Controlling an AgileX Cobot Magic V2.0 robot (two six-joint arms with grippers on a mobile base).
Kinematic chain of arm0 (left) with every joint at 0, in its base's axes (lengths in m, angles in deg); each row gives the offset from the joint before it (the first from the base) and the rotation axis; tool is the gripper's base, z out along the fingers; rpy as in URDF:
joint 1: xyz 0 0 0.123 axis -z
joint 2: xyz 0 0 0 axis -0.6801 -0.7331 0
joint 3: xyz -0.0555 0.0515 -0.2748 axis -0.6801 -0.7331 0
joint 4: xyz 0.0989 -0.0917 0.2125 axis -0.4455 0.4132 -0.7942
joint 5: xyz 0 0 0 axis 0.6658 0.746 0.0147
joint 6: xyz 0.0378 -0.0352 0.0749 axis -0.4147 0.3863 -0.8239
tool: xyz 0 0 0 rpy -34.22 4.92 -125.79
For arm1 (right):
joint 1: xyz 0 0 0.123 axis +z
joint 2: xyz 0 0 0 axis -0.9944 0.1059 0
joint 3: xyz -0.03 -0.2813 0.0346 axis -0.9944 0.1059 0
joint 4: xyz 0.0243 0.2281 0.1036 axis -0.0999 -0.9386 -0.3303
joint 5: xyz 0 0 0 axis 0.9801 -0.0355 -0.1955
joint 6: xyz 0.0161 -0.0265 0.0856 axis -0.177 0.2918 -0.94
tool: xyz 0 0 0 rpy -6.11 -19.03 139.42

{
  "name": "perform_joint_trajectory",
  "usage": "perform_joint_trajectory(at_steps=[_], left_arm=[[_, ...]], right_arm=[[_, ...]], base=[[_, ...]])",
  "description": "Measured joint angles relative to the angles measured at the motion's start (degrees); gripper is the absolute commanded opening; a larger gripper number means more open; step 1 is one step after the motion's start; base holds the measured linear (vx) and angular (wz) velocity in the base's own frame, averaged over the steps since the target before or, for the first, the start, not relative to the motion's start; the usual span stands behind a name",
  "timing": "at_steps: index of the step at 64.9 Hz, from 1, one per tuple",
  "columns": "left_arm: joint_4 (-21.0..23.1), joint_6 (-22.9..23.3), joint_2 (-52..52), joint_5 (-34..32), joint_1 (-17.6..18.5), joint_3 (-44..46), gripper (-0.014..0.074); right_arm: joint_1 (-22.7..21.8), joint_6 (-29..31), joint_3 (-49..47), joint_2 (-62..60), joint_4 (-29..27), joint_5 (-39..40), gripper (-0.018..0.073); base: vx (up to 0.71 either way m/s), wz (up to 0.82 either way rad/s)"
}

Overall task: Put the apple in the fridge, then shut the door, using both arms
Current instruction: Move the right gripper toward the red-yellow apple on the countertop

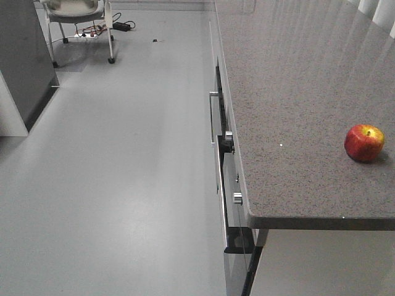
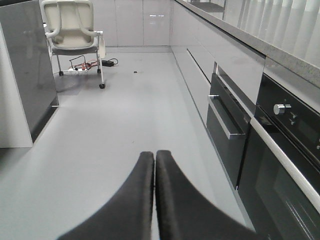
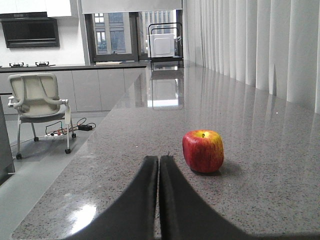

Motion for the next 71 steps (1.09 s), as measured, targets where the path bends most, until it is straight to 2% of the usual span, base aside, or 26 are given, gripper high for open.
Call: perform_joint_trajectory(at_steps=[71], left_arm=[[0.0, 0.0, 0.0, 0.0, 0.0, 0.0, -0.0006]], right_arm=[[0.0, 0.0, 0.0, 0.0, 0.0, 0.0, -0.0003]], base=[[0.0, 0.0]])
